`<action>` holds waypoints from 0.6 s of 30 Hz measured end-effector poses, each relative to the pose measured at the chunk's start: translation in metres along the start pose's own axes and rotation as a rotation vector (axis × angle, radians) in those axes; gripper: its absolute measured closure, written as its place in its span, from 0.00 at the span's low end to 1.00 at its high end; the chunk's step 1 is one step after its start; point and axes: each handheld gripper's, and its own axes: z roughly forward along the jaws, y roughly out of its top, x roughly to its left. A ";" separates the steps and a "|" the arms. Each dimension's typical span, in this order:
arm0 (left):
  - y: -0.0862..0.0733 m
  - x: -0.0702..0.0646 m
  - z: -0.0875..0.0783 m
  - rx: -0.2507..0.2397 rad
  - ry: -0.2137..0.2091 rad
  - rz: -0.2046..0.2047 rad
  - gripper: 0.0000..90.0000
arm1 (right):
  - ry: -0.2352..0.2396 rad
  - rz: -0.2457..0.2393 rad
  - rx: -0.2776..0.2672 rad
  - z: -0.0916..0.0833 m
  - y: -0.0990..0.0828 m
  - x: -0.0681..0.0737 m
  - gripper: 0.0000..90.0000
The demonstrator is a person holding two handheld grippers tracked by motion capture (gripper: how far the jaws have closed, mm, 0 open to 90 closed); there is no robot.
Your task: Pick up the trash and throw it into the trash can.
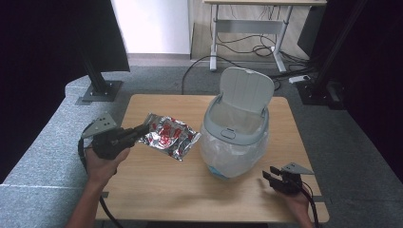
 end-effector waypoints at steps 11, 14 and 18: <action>0.015 -0.001 0.001 -0.004 -0.009 0.011 0.99 | -0.002 0.001 0.007 0.000 -0.001 -0.001 0.60; 0.018 -0.001 0.000 -0.007 -0.008 0.013 0.99 | -0.003 0.001 0.008 0.000 -0.001 -0.002 0.60; 0.025 -0.001 0.001 -0.012 -0.012 0.016 0.99 | -0.005 0.002 0.009 0.000 -0.001 -0.002 0.60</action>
